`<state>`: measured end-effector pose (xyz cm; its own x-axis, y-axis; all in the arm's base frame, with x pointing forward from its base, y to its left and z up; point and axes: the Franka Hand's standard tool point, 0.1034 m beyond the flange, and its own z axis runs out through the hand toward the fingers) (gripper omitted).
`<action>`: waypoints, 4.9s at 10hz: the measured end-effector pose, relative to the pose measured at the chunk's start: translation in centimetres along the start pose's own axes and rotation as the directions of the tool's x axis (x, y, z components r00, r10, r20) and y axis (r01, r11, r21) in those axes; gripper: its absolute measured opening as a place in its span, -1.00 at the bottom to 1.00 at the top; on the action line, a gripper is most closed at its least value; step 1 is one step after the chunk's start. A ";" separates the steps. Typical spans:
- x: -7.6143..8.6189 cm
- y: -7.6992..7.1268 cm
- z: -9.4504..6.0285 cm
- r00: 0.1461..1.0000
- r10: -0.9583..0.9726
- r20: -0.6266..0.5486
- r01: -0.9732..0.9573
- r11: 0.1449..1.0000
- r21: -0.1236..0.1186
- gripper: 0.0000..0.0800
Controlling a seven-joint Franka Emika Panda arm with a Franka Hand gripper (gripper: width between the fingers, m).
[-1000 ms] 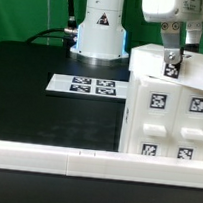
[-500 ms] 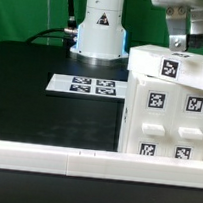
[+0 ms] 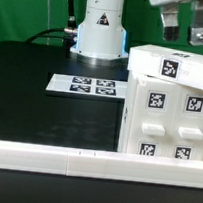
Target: Assemble cabinet
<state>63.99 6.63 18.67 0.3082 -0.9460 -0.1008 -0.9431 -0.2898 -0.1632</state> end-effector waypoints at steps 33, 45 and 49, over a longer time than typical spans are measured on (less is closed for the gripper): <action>-2.4 0.7 2.7 -0.210 -0.971 0.118 0.971 -0.221 -0.095 0.75; -1.6 0.8 2.6 0.401 -0.915 0.035 0.908 0.392 -0.150 0.39; -0.5 1.0 2.4 0.806 -0.590 -0.055 0.578 0.803 -0.147 0.39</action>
Offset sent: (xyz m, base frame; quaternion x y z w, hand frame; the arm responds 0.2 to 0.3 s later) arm 0.0000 0.0000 0.0000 0.0000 0.0000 -0.2571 0.9664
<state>63.15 7.16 16.18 0.7978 -0.5990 0.0692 -0.5973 -0.8007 -0.0448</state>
